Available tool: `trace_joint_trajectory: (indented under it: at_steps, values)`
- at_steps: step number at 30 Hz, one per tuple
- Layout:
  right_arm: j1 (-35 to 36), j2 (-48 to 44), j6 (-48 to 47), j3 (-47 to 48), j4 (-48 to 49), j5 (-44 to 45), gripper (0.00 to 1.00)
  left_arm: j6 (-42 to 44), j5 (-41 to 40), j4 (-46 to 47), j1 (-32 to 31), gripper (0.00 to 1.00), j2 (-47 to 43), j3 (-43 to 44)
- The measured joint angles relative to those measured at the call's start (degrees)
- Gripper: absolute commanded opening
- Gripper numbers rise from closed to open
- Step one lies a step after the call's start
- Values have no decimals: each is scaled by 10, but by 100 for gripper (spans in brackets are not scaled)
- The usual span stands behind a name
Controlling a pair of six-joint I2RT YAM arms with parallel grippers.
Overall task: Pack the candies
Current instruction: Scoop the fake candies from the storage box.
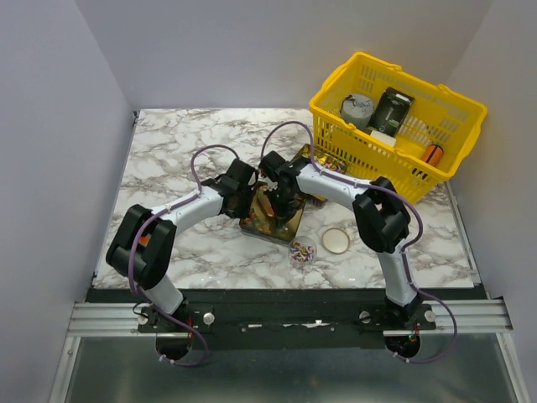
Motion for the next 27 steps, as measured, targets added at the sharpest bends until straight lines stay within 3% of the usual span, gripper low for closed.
trace_joint_trajectory:
  at_steps: [4,7,8,11,22,27]
  values:
    - [9,-22,-2,-34,26,37,1,-4,-1,5,-2,2,0,0]
    - [10,-34,-3,-52,34,51,1,-5,-2,7,-2,20,0,0]
    - [10,-36,-3,-53,34,54,0,-6,-2,8,-2,30,0,0]
    - [9,-38,0,-54,33,64,1,-11,-2,10,-2,43,-7,0]
    - [1,-48,26,-47,9,77,1,-24,-2,22,-3,72,-63,0]
    - [1,-72,40,-36,-12,81,1,-26,-3,28,-3,91,-85,0]
